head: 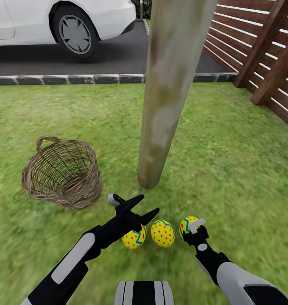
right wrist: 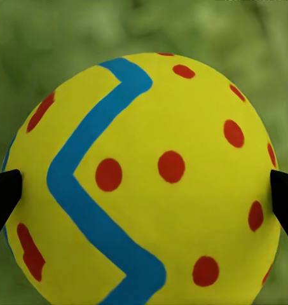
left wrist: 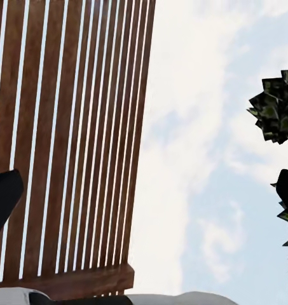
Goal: Take the three Easter eggs out of the wicker basket on the lawn in the garden, then place them on the lawn next to a single tree (choose any tree) so that all three eggs are next to the same tree and none are left in the basket.
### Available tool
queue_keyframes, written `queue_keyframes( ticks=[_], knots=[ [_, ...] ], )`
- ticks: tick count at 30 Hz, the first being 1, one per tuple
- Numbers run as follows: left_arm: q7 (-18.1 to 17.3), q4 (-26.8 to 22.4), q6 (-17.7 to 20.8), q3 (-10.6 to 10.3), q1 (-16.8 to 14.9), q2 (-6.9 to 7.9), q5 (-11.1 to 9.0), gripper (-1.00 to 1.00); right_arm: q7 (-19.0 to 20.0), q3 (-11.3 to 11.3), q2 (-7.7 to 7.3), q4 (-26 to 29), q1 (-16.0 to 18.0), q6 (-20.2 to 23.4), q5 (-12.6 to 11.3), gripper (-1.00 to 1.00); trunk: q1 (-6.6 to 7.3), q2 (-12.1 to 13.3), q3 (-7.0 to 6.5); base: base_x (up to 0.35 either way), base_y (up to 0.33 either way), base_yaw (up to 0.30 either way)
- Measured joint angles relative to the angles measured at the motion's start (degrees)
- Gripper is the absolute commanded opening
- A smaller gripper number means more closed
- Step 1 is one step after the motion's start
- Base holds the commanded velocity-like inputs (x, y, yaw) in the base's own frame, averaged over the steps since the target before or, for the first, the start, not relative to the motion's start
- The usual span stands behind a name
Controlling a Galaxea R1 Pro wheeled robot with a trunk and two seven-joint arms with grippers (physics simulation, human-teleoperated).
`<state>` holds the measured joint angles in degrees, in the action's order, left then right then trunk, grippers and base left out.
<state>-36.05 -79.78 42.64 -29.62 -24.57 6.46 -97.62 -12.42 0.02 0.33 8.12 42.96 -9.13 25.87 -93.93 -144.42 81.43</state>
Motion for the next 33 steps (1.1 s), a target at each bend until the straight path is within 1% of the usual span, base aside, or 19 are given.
queue_keyframes(
  ticks=[6,7,9,18,31,33],
  knots=[
    [0.08,0.03,0.01,0.01,0.01,0.01,0.0,1.0,-0.51,-0.24,0.3,0.02,0.0,0.11,0.21,-1.0,0.0,0.0,0.0,0.0,0.0,0.0],
    [0.08,0.03,0.01,0.01,0.01,0.01,0.0,1.0,-0.69,-0.2,0.38,-0.01,0.01,0.19,0.25,1.0,0.0,0.0,0.0,0.0,0.0,0.0],
    [0.09,0.04,0.0,0.01,0.0,0.0,0.0,1.0,-0.13,-0.13,0.33,-0.25,-0.01,0.29,0.01,1.0,-0.02,0.01,0.01,0.0,0.0,0.0],
    [-0.01,0.04,-0.06,0.01,0.0,0.0,-0.08,1.0,-0.06,-0.22,0.1,-0.29,-0.03,0.49,-0.21,1.0,-0.02,0.01,0.01,0.0,0.0,0.0],
    [0.27,0.03,-0.05,0.01,0.0,-0.17,0.16,1.0,-0.06,-0.25,0.15,-0.29,-0.02,0.44,-0.21,1.0,0.31,0.18,-2.87,0.0,0.0,0.0],
    [0.46,0.04,-0.05,0.0,0.0,-0.58,0.28,1.0,-0.02,-0.24,0.02,0.45,0.11,0.48,-0.35,1.0,0.37,0.21,-3.31,0.0,0.0,0.0]
  ],
)
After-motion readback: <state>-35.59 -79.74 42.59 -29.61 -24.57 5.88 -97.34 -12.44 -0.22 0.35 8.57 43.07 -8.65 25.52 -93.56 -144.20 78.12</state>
